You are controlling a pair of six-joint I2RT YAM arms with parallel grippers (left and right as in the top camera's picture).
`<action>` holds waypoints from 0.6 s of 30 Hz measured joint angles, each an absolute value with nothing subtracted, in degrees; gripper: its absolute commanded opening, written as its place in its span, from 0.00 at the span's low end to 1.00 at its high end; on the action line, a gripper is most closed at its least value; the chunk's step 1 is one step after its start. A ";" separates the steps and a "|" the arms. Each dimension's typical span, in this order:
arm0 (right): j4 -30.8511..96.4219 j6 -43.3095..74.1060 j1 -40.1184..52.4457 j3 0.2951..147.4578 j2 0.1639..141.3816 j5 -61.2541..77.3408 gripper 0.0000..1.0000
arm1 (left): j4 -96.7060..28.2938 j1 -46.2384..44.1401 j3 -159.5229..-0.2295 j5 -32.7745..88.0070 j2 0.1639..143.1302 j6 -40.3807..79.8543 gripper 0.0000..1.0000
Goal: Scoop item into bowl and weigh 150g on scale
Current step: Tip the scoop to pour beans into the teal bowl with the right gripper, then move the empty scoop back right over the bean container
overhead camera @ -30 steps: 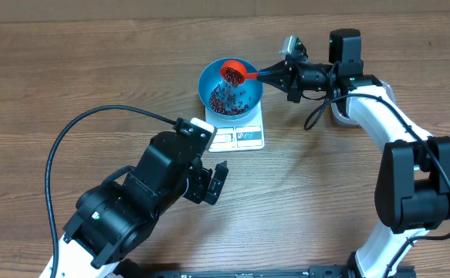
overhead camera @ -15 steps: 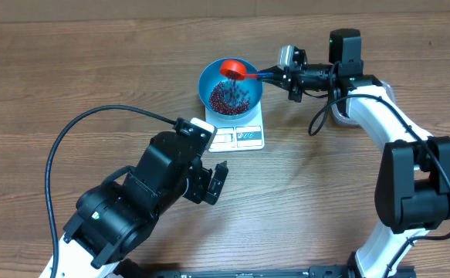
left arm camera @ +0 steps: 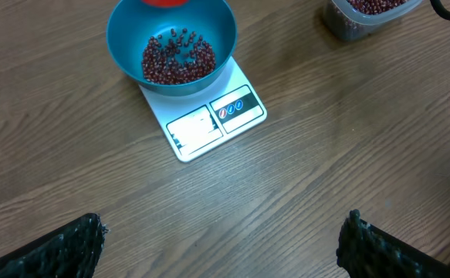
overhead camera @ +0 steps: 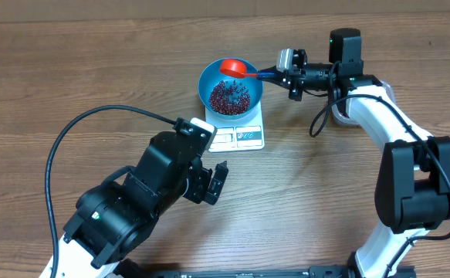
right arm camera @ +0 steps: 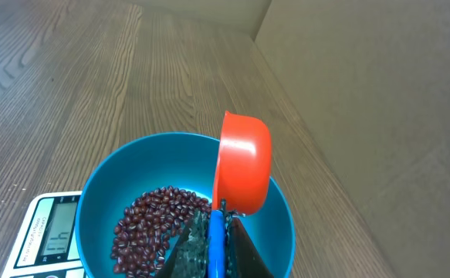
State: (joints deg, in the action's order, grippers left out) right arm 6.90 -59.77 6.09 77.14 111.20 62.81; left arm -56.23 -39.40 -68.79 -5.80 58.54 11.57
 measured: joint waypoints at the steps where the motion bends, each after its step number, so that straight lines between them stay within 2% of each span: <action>1: 6.76 -59.24 6.09 77.14 111.20 62.83 0.04 | -56.23 -39.40 -68.79 -5.80 58.54 11.55 0.99; 5: 4.36 -52.40 6.02 77.14 111.20 63.48 0.04 | -56.21 -39.40 -68.79 -5.80 58.54 11.57 0.99; 9: 0.32 -40.84 5.89 77.12 111.20 65.34 0.04 | -56.21 -39.40 -68.79 -5.80 58.54 11.55 0.99; 18: -14.52 -1.28 2.59 77.08 111.09 69.60 0.04 | -56.21 -39.40 -68.79 -5.80 58.54 11.57 0.99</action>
State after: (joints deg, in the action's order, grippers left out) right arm -14.52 -1.28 2.59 77.08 111.09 69.60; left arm -56.21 -39.40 -68.79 -5.80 58.54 11.57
